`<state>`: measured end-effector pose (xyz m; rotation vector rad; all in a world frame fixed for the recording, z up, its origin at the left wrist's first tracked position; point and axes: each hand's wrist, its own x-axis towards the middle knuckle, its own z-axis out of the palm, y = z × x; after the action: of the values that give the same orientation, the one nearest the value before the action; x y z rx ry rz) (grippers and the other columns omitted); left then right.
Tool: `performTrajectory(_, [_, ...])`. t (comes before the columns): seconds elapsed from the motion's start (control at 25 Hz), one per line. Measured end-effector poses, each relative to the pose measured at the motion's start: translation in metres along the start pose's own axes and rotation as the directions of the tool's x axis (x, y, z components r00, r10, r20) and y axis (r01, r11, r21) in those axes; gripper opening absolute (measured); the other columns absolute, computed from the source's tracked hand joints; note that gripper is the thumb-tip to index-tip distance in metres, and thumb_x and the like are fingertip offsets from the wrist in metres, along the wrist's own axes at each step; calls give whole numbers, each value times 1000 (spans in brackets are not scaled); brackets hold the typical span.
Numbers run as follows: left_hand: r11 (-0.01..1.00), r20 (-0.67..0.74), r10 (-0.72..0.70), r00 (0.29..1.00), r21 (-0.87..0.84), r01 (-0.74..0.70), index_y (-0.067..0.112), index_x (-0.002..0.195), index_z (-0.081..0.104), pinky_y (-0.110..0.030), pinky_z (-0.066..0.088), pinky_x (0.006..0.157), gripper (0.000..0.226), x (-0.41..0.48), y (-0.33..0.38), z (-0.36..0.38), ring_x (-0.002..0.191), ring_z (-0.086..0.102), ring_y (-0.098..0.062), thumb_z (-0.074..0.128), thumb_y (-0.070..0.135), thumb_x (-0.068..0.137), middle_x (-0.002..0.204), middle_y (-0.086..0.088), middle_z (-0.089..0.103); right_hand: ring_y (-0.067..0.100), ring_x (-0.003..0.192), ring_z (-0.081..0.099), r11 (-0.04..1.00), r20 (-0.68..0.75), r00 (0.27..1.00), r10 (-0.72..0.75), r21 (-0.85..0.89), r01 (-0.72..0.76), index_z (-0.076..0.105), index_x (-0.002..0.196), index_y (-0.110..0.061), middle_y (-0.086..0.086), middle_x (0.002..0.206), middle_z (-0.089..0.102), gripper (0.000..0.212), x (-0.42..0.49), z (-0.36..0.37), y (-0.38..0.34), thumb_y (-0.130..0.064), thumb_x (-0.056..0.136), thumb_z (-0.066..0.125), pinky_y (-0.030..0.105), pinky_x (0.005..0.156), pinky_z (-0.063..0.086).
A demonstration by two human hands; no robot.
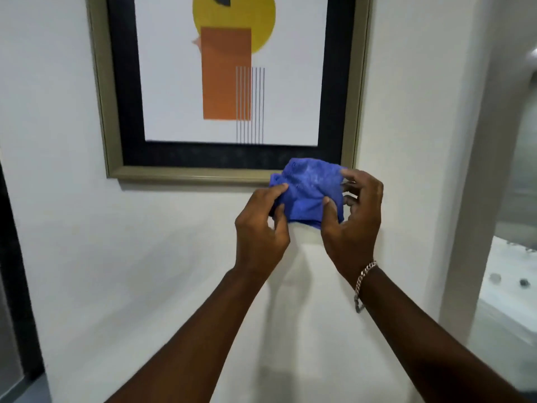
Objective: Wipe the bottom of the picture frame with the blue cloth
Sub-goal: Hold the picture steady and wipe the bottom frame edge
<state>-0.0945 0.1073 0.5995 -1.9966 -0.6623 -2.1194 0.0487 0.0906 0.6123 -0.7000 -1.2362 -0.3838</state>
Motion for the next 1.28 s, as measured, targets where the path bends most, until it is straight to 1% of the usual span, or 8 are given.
performTrajectory(0.12, [997, 68, 4, 998, 81, -10, -3, 116, 65, -40, 59, 84, 29, 43, 4, 8, 94, 68, -29, 60, -4, 88, 107, -18, 71, 10, 106, 53, 998, -31, 998, 55, -33, -56, 56, 115, -7, 10, 119, 52, 38, 28, 15, -3, 9, 81, 60, 23, 95, 50])
performTrajectory(0.36, [963, 274, 53, 960, 242, -122, 4, 110, 66, -42, 52, 84, 27, 76, -3, -6, 95, 63, -34, 62, 6, 84, 104, -16, 72, 37, 125, 55, 789, 288, 916, -281, -474, 391, 64, 119, -9, 20, 131, 60, 33, 26, 45, 8, -20, 95, 45, 60, 112, 37])
performTrajectory(0.52, [864, 274, 263, 925, 360, -352, 0, 113, 66, -48, 50, 94, 33, 129, -32, -33, 112, 60, -39, 63, 5, 80, 118, -20, 68, 32, 142, 38, 675, 284, 935, -212, -650, 350, 52, 135, -22, 11, 149, 48, 45, 6, 57, 27, -45, 98, 41, 59, 120, 20])
performTrajectory(0.64, [729, 397, 297, 868, 493, -475, 1, 136, 50, -49, 32, 114, 50, 172, -59, -46, 141, 38, -37, 56, 17, 89, 148, -20, 46, 31, 140, 37, 734, 156, 977, -144, -646, 211, 56, 124, -23, 10, 141, 50, 46, 10, 82, 20, -57, 96, 41, 57, 121, 13])
performTrajectory(0.8, [532, 508, 339, 792, 591, -607, 11, 153, 24, -47, 14, 122, 62, 203, -87, -57, 152, 12, -29, 36, 39, 99, 164, -12, 19, 33, 136, 42, 700, 211, 928, -308, -610, 372, 54, 126, -24, 14, 141, 52, 46, 4, 75, 40, -54, 93, 47, 57, 120, 17])
performTrajectory(0.88, [421, 535, 355, 766, 640, -642, 11, 155, 15, -48, 12, 124, 67, 209, -95, -57, 153, 8, -28, 25, 47, 99, 165, -12, 13, 31, 134, 43, 783, 47, 979, -199, -593, 188, 56, 124, -28, 11, 138, 53, 50, 11, 94, 27, -63, 91, 45, 56, 120, 15])
performTrajectory(1.08, [342, 628, 389, 674, 581, -739, 9, 155, 11, -52, 12, 123, 76, 230, -96, -67, 153, 8, -29, 19, 58, 97, 165, -15, 12, 31, 136, 43, 730, 107, 943, -316, -607, 314, 58, 126, -28, 12, 138, 54, 49, -4, 104, 28, -62, 93, 45, 59, 120, 16])
performTrajectory(1.28, [305, 616, 420, 666, 595, -743, 9, 155, 9, -51, 9, 124, 76, 226, -104, -74, 153, 7, -29, 15, 58, 97, 165, -15, 10, 31, 136, 41, 786, 16, 976, -216, -590, 184, 59, 123, -28, 10, 141, 52, 52, -5, 136, 6, -65, 93, 40, 59, 121, 11])
